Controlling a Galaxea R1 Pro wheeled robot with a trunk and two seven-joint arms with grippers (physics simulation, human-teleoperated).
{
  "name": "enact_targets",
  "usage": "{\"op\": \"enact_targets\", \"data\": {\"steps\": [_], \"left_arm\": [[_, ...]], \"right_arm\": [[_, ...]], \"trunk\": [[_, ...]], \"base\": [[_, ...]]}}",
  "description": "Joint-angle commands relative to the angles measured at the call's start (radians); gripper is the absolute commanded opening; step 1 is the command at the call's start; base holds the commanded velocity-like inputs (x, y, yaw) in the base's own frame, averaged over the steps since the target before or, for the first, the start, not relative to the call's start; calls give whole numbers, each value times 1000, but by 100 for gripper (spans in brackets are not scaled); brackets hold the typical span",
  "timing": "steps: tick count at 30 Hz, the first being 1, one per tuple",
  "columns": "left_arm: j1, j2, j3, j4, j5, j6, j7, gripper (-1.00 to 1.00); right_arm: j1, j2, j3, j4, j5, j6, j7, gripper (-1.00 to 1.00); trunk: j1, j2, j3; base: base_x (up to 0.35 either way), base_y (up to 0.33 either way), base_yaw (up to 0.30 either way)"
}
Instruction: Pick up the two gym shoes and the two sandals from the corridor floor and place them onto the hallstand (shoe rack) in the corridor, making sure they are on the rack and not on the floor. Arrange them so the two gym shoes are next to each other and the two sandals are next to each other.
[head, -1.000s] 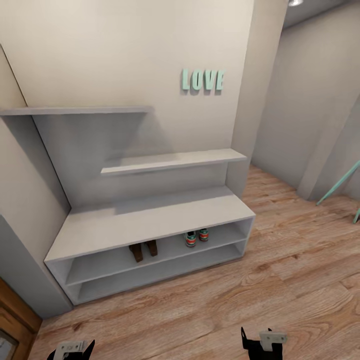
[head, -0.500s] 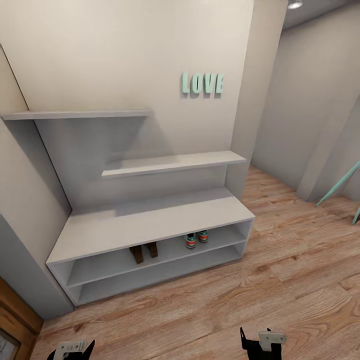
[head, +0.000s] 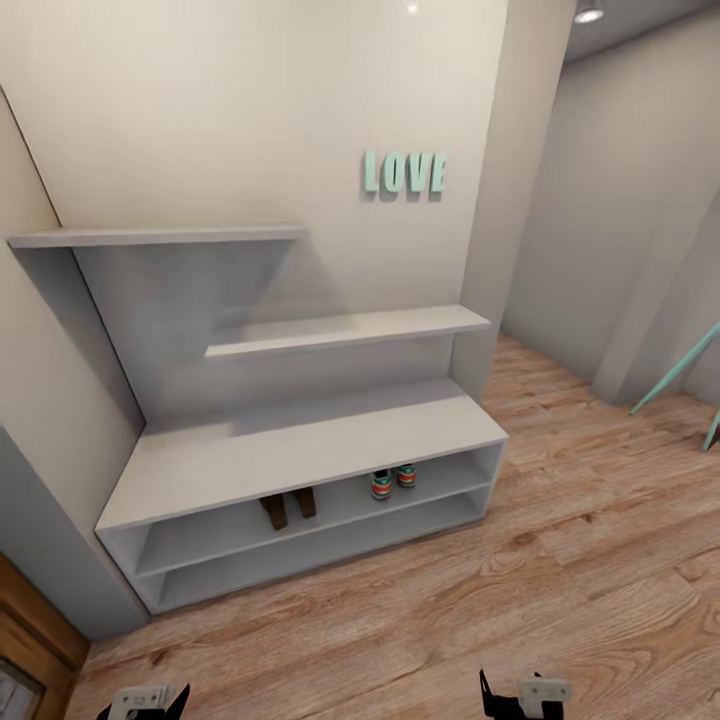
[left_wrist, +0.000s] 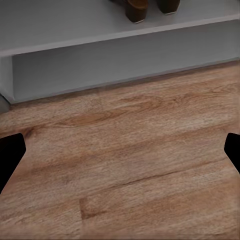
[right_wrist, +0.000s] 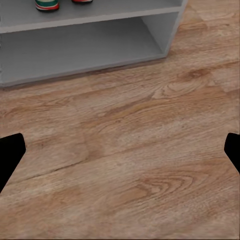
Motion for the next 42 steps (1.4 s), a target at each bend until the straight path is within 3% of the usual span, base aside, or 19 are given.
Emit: {"op": "enact_targets", "data": {"steps": [1,15,42], "left_arm": [[-1,-1,8,3,-3,-2,-9,100],[-1,-3,7,13,-5,-2,-9,100],[-1,-7,6,13,-6,-3,-9,100]], "right_arm": [[-1,2,-8,12,10,-3,-3,100],[-1,34,-8,69,10,-2,-3,100],[2,37,-8,73,12,4,-5,100]], "trunk": [[-4,7,2],[-4,7,2],[-4,7,2]], "base": [[0,0,0],[0,0,0],[0,0,0]]}}
